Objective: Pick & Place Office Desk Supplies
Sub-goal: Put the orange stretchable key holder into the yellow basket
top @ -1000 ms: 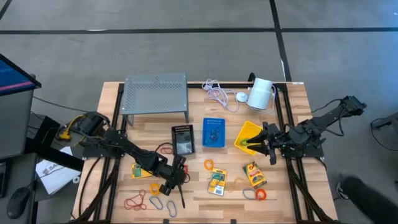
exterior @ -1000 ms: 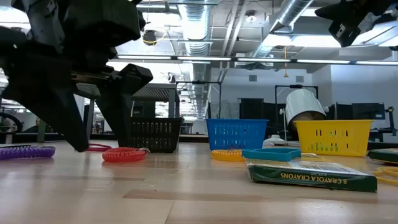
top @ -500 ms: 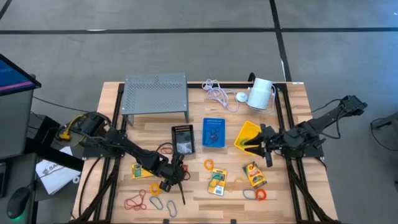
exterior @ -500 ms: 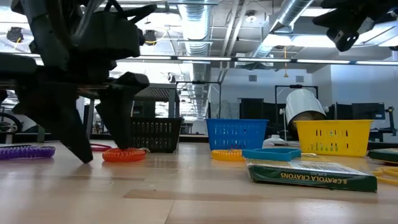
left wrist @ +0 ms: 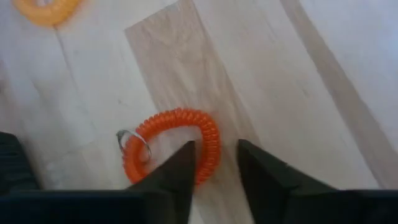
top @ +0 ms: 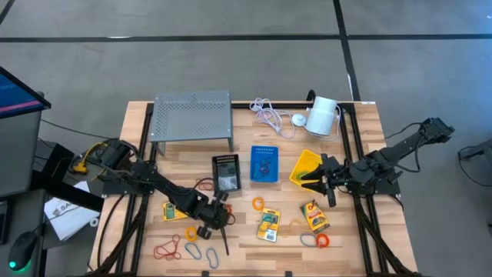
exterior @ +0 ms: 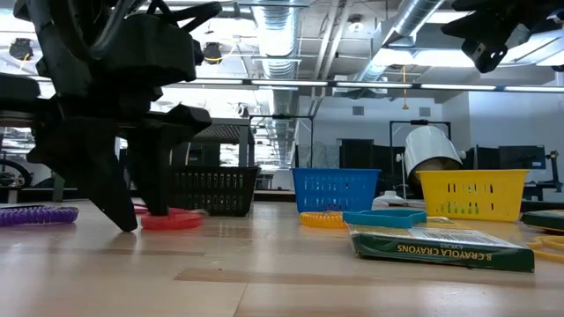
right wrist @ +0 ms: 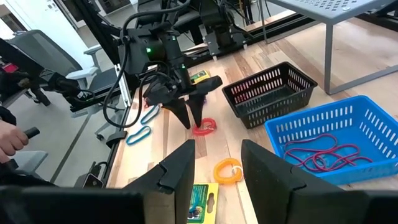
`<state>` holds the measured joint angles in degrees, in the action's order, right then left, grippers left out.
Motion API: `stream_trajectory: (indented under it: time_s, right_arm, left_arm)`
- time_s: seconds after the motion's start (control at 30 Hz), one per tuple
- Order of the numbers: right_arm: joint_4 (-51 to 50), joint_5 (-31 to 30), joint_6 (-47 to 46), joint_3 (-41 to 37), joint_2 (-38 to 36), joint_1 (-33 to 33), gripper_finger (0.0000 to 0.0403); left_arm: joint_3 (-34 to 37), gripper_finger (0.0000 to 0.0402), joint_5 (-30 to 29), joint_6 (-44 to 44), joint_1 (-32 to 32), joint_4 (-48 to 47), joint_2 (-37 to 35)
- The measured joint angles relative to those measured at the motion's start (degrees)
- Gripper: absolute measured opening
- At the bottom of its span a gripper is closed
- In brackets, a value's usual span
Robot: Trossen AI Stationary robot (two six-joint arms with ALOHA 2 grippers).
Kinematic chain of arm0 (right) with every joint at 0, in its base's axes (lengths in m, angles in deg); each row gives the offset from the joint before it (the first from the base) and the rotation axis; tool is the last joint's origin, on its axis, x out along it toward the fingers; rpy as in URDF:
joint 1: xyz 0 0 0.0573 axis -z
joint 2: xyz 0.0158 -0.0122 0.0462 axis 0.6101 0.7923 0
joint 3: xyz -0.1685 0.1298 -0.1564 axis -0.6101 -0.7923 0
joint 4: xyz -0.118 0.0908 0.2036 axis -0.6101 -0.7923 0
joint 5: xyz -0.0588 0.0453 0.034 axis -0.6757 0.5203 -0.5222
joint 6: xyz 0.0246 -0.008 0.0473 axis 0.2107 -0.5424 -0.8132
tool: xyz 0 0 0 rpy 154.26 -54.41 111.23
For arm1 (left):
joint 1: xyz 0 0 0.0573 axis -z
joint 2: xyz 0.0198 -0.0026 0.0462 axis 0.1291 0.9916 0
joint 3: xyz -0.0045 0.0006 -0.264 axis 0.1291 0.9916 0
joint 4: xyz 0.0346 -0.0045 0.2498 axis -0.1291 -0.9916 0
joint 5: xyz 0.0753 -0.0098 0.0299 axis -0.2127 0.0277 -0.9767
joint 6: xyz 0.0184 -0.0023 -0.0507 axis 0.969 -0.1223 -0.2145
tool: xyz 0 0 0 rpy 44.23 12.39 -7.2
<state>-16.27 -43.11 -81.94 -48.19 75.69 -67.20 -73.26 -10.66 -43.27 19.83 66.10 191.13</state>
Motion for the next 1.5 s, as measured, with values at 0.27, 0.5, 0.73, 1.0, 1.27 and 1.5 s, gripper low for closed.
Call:
stream_trajectory:
  time_s: [0.27,0.5,0.73,1.0,1.27,1.5]
  right_arm:
    - [0.02,0.0,-0.02,0.0,0.0,0.0,0.0127]
    - [0.26,0.0,0.0,0.0,0.0,0.0,0.0127]
    - [0.42,0.02,0.0,-0.02,0.0,0.0,0.0127]
    - [5.6,-1.36,7.84,-0.07,0.85,-0.04,0.0127]
    - [17.4,-1.24,25.71,-0.09,3.23,-0.04,0.0127]
    - [27.1,0.28,26.61,-0.11,8.38,0.66,0.0127]
  left_arm:
    - [0.0,0.0015,0.71,-3.93,0.0,0.4,0.07]
    - [0.15,0.0005,0.72,-7.77,0.63,1.89,-1.94]
    - [0.13,0.0002,0.7,-9.42,0.81,5.72,-7.02]
    - [0.14,0.0001,-12.73,-12.45,-0.19,14.41,-16.43]
    - [14.4,0.0001,-6.89,-15.05,-10.01,49.22,-27.12]
    - [24.35,0.0001,8.53,-12.57,-16.56,79.21,-27.99]
